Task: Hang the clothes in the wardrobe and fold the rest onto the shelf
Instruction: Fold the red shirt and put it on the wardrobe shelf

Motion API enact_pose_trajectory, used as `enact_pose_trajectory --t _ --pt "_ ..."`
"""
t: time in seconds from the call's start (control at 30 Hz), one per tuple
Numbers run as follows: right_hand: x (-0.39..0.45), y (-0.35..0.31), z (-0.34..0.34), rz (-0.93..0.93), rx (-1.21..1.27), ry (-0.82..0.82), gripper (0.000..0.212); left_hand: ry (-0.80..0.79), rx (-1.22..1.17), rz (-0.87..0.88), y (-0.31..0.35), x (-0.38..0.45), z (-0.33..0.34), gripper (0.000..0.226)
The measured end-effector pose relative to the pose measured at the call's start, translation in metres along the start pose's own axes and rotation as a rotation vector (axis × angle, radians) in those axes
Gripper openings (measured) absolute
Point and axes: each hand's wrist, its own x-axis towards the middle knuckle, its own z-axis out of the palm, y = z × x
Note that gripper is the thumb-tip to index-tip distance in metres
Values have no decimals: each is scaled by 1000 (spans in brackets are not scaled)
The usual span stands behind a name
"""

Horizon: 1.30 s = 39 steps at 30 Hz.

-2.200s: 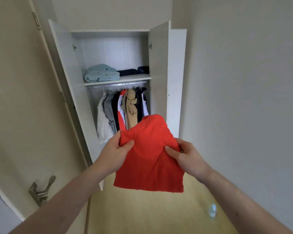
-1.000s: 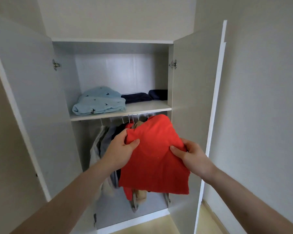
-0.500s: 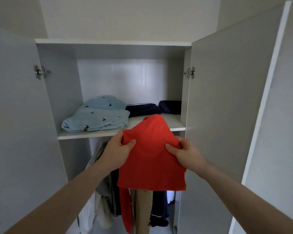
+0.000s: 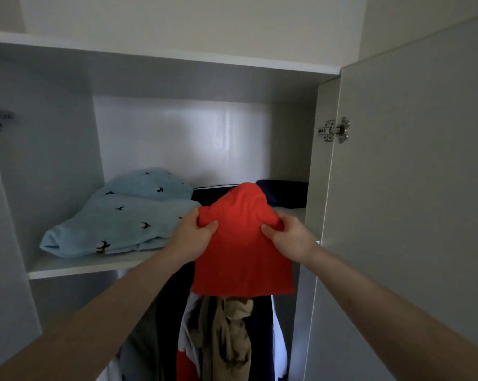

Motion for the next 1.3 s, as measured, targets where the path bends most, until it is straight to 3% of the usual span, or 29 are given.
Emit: enact_pose_trajectory --t 0.23,0.5,0.77,0.9,1.0,1.07,1.2,1.3 --pt "56 14 19 48 -101 14 32 -54 2 -26 -32 67 7 9" --pt "136 13 37 63 -209 89 61 -10 98 10 -41 145 8 26" --pt "194 37 53 42 -224 197 45 -5 78 15 -77 215 20 31" --pt "223 55 55 53 -165 262 45 59 -5 -50 -85 243 29 48" --pt "237 70 52 85 -302 106 54 -29 276 -108 -90 243 33 43" --pt "238 80 53 87 -397 -43 70 -105 528 -107 -97 234 37 64" --pt "223 110 66 -15 -471 -160 77 -214 762 207 -101 189 39 85" --pt "207 131 77 -2 -544 -264 77 -400 935 274 -112 158 37 85"
